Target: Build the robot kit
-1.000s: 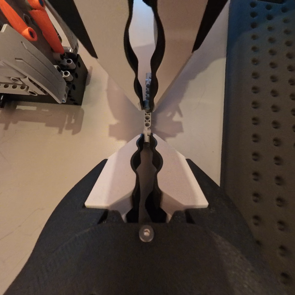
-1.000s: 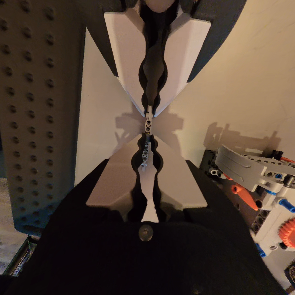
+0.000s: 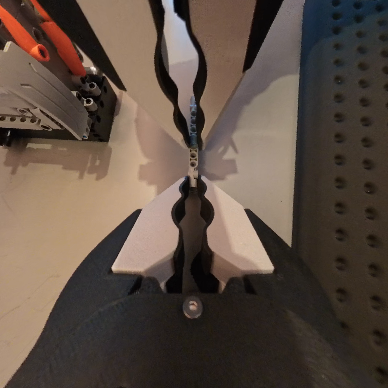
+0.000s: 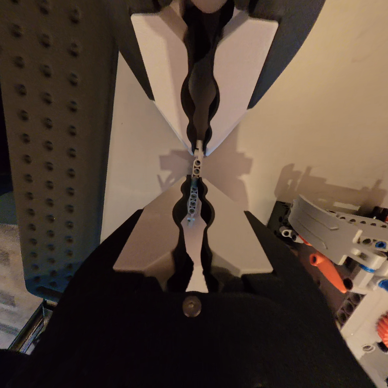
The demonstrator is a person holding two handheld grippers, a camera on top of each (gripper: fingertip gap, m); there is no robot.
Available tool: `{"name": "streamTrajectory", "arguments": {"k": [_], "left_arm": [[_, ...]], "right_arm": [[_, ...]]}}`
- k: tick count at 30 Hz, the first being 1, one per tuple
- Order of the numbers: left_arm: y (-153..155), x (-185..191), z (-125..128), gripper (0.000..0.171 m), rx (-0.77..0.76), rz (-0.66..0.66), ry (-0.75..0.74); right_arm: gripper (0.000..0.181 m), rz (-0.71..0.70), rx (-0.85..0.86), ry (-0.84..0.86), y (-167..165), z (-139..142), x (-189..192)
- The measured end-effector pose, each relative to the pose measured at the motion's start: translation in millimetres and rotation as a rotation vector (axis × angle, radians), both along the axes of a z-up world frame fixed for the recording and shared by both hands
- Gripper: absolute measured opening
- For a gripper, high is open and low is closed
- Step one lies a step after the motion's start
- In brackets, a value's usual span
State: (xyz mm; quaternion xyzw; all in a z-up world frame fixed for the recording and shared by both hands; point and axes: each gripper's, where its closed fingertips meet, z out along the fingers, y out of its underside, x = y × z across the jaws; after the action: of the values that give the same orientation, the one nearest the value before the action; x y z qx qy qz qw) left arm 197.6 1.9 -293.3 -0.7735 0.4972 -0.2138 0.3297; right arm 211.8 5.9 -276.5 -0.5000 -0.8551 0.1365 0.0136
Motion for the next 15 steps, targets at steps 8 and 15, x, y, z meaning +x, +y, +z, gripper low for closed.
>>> {"name": "streamTrajectory", "arguments": {"k": [8, 15], "left_arm": [[-0.1, -0.2, -0.2, 0.005, -0.014, -0.001, -0.006], [-0.3, 1.5, -0.2, 0.006, -0.019, -0.002, -0.005]], "right_arm": [[0.005, -0.053, -0.096, 0.003, -0.1, -0.2, -1.0], [0.004, -0.119, -0.064, 0.131, 4.5, 6.9, 3.5]]}}
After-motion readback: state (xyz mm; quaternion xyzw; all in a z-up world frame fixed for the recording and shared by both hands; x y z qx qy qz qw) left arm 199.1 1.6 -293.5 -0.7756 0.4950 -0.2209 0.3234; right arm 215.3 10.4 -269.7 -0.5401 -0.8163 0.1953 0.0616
